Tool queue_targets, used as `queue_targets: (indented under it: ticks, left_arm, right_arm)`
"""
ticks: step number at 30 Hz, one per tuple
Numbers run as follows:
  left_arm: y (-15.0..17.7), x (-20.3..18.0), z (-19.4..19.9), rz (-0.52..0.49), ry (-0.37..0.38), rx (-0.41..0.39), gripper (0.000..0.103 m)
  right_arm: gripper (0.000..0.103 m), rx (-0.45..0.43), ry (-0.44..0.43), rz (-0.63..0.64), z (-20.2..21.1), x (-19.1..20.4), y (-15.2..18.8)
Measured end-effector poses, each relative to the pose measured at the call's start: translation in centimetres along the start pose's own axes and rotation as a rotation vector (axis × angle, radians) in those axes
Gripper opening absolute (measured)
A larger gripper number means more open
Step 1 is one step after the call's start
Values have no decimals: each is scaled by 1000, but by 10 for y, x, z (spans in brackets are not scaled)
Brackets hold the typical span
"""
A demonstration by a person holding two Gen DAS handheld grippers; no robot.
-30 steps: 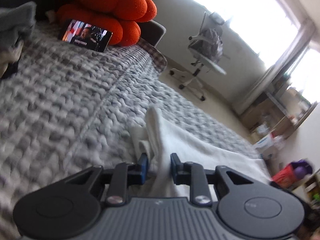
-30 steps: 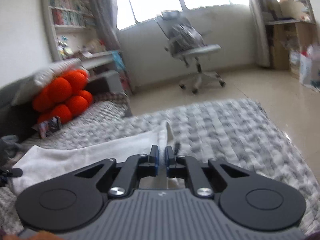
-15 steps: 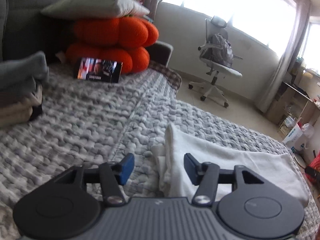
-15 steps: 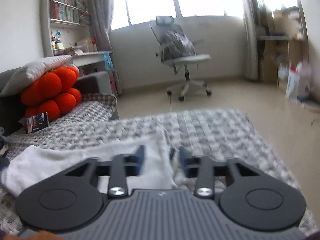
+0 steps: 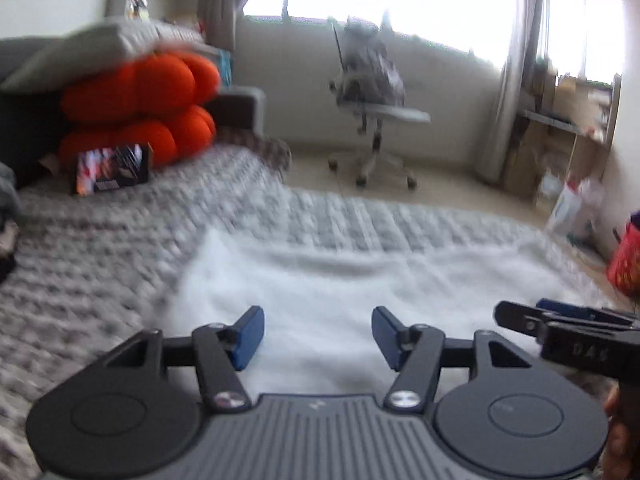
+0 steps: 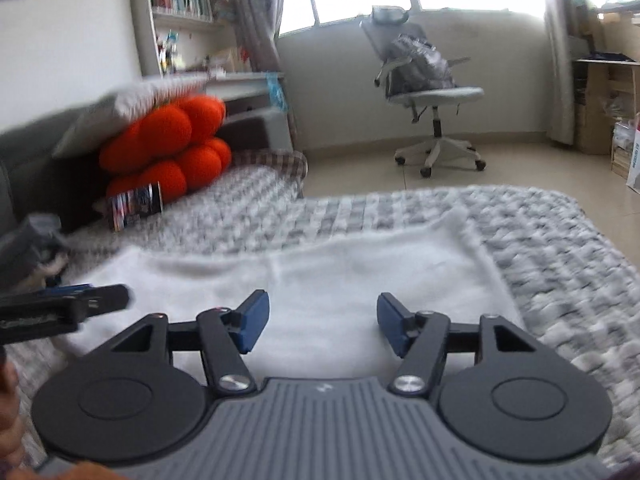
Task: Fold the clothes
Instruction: 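Open the right gripper and lift both grippers away from the sweatshirt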
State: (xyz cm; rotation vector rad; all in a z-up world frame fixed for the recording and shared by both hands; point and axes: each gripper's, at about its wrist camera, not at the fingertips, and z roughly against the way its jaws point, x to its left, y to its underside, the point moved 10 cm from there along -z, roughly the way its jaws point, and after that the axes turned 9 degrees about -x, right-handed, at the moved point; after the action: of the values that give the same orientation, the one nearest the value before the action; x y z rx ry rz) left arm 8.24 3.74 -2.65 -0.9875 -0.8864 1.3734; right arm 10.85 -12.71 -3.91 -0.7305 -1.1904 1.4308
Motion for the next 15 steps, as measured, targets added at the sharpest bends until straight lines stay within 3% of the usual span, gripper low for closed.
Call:
queue_targets:
  ticks: [4,15]
  left_arm:
    - [7,0,-10,-67,-40,-17,61]
    - [9,7,-12,-68,-38,-19,61]
  right_arm:
    - [70,15,18,54,-4,2,10]
    - [68,40,4,178,3,-16,11]
